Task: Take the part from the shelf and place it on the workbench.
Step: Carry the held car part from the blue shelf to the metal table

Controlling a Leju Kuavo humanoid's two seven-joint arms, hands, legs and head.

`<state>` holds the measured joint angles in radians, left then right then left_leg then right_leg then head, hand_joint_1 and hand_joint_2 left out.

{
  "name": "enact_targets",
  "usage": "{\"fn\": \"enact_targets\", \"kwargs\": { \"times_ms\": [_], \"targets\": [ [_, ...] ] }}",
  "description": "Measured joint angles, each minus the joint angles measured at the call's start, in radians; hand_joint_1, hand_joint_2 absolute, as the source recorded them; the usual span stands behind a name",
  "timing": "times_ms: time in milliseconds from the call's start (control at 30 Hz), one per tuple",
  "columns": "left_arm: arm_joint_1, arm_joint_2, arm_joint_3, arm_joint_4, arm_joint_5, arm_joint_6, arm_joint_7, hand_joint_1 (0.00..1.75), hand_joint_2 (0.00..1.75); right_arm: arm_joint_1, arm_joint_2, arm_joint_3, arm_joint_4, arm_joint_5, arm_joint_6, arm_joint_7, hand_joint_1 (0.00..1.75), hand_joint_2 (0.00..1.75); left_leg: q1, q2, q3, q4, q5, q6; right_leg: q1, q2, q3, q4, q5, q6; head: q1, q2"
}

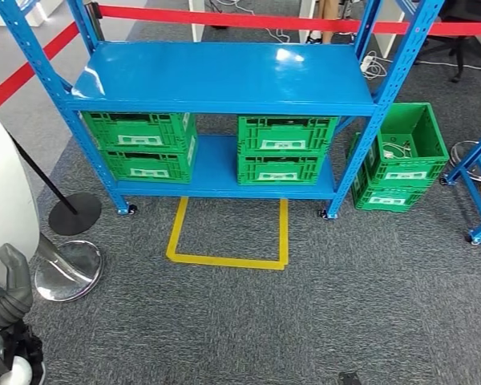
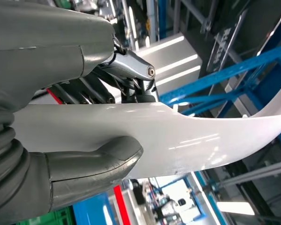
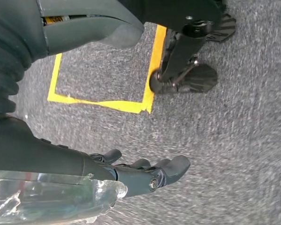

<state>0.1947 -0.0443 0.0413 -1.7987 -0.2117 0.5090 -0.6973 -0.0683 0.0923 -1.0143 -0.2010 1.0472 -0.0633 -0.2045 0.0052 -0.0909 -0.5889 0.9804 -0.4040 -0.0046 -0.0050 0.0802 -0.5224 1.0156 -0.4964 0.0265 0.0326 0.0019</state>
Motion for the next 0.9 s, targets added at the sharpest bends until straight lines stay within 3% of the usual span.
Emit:
{"fn": "enact_targets", "kwargs": {
  "times_ms": [33, 100, 133, 167, 233, 300, 333, 367, 400, 467, 500, 533, 600, 633, 700, 733, 800, 833, 867, 900],
  "targets": [
    [0.000, 0.000, 0.000, 0.000, 0.000, 0.000, 0.000, 1.75, 1.75, 0.000, 0.000, 0.000, 0.000, 0.000, 0.000, 0.000, 0.00, 1.75, 0.001, -0.010, -0.005, 0.000, 0.005, -0.006, 0.000, 0.006, 0.005, -0.013, -0.002, -0.001, 0.000, 0.000],
    [0.001, 0.000, 0.001, 0.000, 0.000, 0.000, 0.000, 1.75, 1.75, 0.000, 0.002, 0.000, 0.000, 0.000, 0.001, -0.001, 0.00, 1.75, 0.005, -0.027, -0.016, 0.000, 0.014, -0.021, 0.001, -0.016, 0.005, -0.014, 0.006, -0.007, 0.000, 0.000],
    [0.002, 0.000, 0.001, 0.000, 0.000, 0.000, 0.000, 1.75, 1.75, 0.000, 0.003, 0.000, 0.000, 0.001, 0.003, -0.002, 0.00, 1.75, 0.005, -0.015, -0.024, 0.008, 0.009, -0.027, 0.000, -0.029, 0.004, -0.015, 0.011, -0.013, -0.002, 0.000],
    [0.002, 0.000, 0.001, 0.000, 0.001, 0.000, 0.000, 1.75, 1.75, 0.000, 0.004, 0.000, 0.000, 0.002, 0.006, -0.003, 0.00, 1.75, 0.004, 0.006, -0.037, 0.031, -0.009, -0.033, -0.002, -0.043, 0.003, -0.017, 0.017, -0.019, -0.004, 0.000],
    [-0.001, 0.000, 0.001, 0.000, 0.002, 0.000, 0.000, 1.75, 1.75, 0.001, 0.005, 0.000, 0.000, 0.004, 0.013, -0.004, 0.00, 1.75, 0.003, 0.061, -0.085, 0.140, -0.079, -0.042, -0.002, -0.072, -0.004, -0.020, 0.024, -0.026, -0.010, 0.000],
    [-0.003, 0.000, 0.000, 0.000, 0.003, 0.000, 0.000, 1.75, 1.75, 0.003, 0.005, 0.000, 0.000, 0.005, 0.019, -0.005, 0.00, 1.75, 0.005, 0.078, -0.135, 0.265, -0.136, -0.049, -0.001, -0.102, -0.012, -0.019, 0.028, -0.028, -0.011, 0.000],
    [-0.003, 0.000, 0.000, 0.000, 0.003, 0.000, 0.000, 1.75, 1.75, 0.004, 0.005, 0.000, 0.000, 0.005, 0.021, -0.005, 0.00, 1.75, 0.005, 0.080, -0.139, 0.287, -0.140, -0.051, -0.001, -0.117, -0.016, -0.019, 0.029, -0.027, -0.011, 0.000],
    [-0.003, 0.000, 0.000, 0.000, 0.004, 0.000, 0.000, 1.75, 1.75, 0.003, 0.006, 0.001, 0.000, 0.005, 0.022, -0.005, 0.00, 1.75, 0.005, 0.082, -0.121, 0.268, -0.125, -0.052, -0.001, -0.131, -0.018, -0.018, 0.031, -0.026, -0.011, 0.000],
    [-0.003, 0.000, 0.000, 0.000, 0.004, 0.000, 0.000, 1.75, 1.75, 0.003, 0.007, 0.001, 0.000, 0.005, 0.023, -0.005, 0.00, 1.75, 0.005, 0.091, -0.083, 0.212, -0.098, -0.051, -0.001, -0.144, -0.018, -0.018, 0.032, -0.025, -0.011, 0.000],
    [-0.007, 0.000, 0.000, 0.000, 0.004, 0.000, 0.000, 1.75, 1.75, 0.001, 0.009, 0.002, 0.000, 0.006, 0.024, -0.005, 0.00, 1.75, 0.002, 0.135, 0.007, 0.071, -0.050, -0.044, 0.004, -0.167, -0.019, -0.015, 0.031, -0.019, -0.013, 0.000],
    [-0.010, 0.000, 0.000, 0.000, 0.004, 0.000, 0.000, 1.75, 1.75, 0.000, 0.010, 0.004, 0.000, 0.006, 0.025, -0.006, 0.00, 1.75, 0.000, 0.150, 0.033, 0.024, -0.038, -0.037, 0.007, -0.178, -0.020, -0.013, 0.031, -0.014, -0.013, 0.000],
    [-0.012, 0.000, 0.000, 0.000, 0.007, 0.000, 0.000, 1.75, 1.75, 0.000, 0.010, 0.005, 0.000, 0.007, 0.026, -0.006, 0.00, 1.75, -0.003, 0.157, 0.044, 0.001, -0.035, -0.029, 0.010, -0.188, -0.020, -0.012, 0.032, -0.010, -0.013, 0.000],
    [-0.013, 0.001, 0.001, 0.000, 0.013, -0.001, 0.000, 1.75, 1.75, -0.001, 0.010, 0.007, 0.000, 0.009, 0.028, -0.007, 0.00, 1.75, -0.004, 0.135, 0.036, -0.004, -0.030, -0.012, 0.010, -0.204, -0.021, -0.012, 0.032, 0.000, -0.012, 0.000],
    [-0.013, 0.001, 0.002, 0.000, 0.018, -0.001, 0.000, 1.75, 1.75, -0.002, 0.010, 0.007, 0.000, 0.009, 0.030, -0.008, 0.00, 1.75, -0.003, 0.125, 0.033, -0.005, -0.027, -0.005, 0.008, -0.192, -0.025, -0.006, 0.026, 0.006, -0.012, 0.000],
    [-0.017, 0.002, 0.003, 0.000, 0.025, -0.001, 0.000, 1.75, 1.75, -0.002, 0.010, 0.007, 0.000, 0.009, 0.030, -0.008, 0.00, 1.75, 0.001, 0.105, 0.028, -0.007, -0.019, 0.009, 0.004, -0.136, -0.053, 0.059, -0.020, 0.015, -0.010, 0.000],
    [-0.019, 0.002, 0.003, 0.000, 0.029, -0.001, 0.000, 1.75, 1.75, 0.000, 0.010, 0.008, 0.000, 0.009, 0.031, -0.008, 0.00, 1.75, 0.002, 0.095, 0.024, -0.007, -0.016, 0.013, 0.003, -0.105, -0.080, 0.123, -0.055, 0.018, -0.008, 0.000],
    [-0.021, 0.002, 0.003, 0.000, 0.033, -0.002, 0.000, 1.75, 1.75, 0.005, 0.011, 0.008, 0.000, 0.009, 0.030, -0.004, 0.00, 1.75, 0.001, 0.071, 0.016, -0.006, -0.010, 0.017, 0.003, -0.084, -0.138, 0.255, -0.112, 0.017, -0.008, 0.000],
    [-0.021, 0.002, 0.003, 0.000, 0.035, -0.002, 0.000, 1.75, 1.75, 0.007, 0.011, 0.008, 0.000, 0.010, 0.028, 0.000, 0.00, 1.75, 0.001, 0.057, 0.013, -0.006, -0.007, 0.017, 0.003, -0.082, -0.150, 0.283, -0.116, 0.016, -0.008, 0.000],
    [-0.020, 0.002, 0.003, 0.000, 0.035, -0.001, 0.000, 1.75, 1.75, 0.008, 0.011, 0.008, 0.000, 0.011, 0.026, 0.005, 0.00, 1.75, 0.002, 0.042, 0.011, -0.006, -0.005, 0.015, 0.003, -0.081, -0.143, 0.271, -0.100, 0.015, -0.008, 0.000],
    [-0.020, 0.002, 0.003, 0.000, 0.034, 0.000, 0.000, 1.75, 1.75, 0.008, 0.011, 0.008, 0.000, 0.012, 0.024, 0.010, 0.00, 1.75, 0.003, 0.027, 0.011, -0.006, -0.002, 0.013, 0.001, -0.075, -0.117, 0.220, -0.068, 0.014, -0.008, 0.000]
  ]
}}
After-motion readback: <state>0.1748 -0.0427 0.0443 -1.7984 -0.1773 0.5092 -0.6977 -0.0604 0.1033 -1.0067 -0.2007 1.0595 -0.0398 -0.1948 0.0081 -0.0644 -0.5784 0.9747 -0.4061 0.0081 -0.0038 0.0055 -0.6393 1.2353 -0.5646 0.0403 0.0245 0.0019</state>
